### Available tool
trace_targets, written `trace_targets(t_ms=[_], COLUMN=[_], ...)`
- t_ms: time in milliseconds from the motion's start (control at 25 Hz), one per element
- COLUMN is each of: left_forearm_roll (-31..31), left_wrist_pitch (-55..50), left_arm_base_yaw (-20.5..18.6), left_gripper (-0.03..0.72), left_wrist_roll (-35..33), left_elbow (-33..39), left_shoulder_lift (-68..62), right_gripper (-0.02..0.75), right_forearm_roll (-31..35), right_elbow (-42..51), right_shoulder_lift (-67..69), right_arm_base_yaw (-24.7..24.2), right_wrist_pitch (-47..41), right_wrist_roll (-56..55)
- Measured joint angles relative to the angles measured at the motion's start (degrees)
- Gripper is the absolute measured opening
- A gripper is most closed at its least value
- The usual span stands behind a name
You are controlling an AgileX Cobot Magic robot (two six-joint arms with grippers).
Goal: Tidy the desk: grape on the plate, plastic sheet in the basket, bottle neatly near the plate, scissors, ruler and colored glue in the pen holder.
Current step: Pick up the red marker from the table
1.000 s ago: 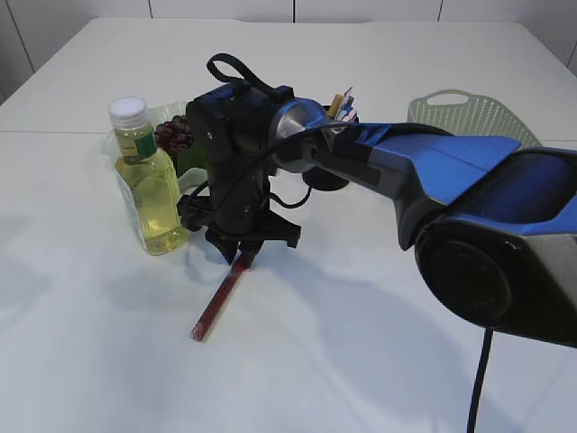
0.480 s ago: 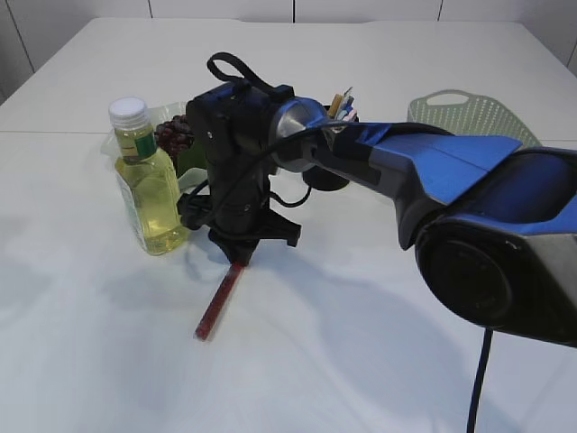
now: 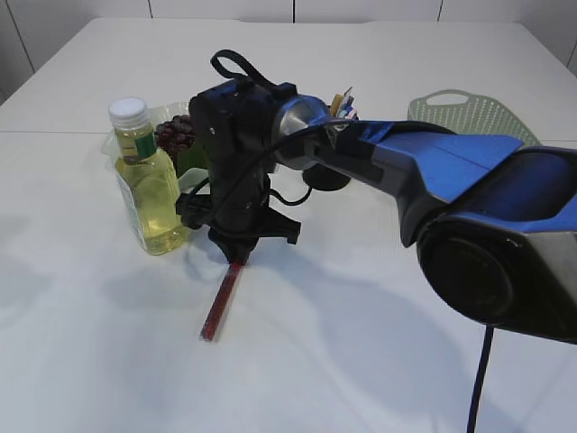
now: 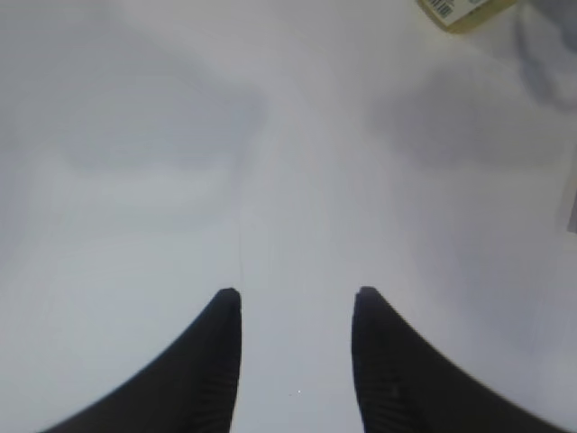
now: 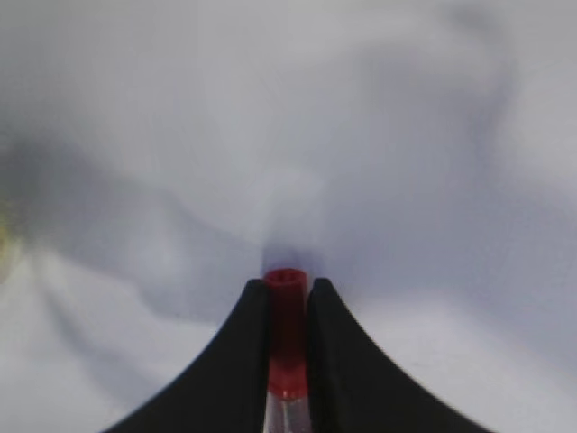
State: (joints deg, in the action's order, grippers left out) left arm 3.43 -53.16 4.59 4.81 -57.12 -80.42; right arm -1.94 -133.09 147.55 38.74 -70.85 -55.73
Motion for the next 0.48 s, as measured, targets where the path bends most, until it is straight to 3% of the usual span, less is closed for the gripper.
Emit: trace_targets(t_ms=[480], left_forearm_roll=[0.0], left_wrist_pitch=[0.04], left_arm_base_yaw=[0.0], left_gripper=[0.296], left_wrist_roll=[0.0], left_elbow=[0.0], left_shoulder_lift=[0.0], right_gripper=[0.092], right_forearm_roll=[2.94], right_elbow=[-5.72], right_shoulder_lift=[0.0], right_arm_base_yaw=[-2.71], right_wrist_pitch=[0.0], right_wrist_roll=[5.56])
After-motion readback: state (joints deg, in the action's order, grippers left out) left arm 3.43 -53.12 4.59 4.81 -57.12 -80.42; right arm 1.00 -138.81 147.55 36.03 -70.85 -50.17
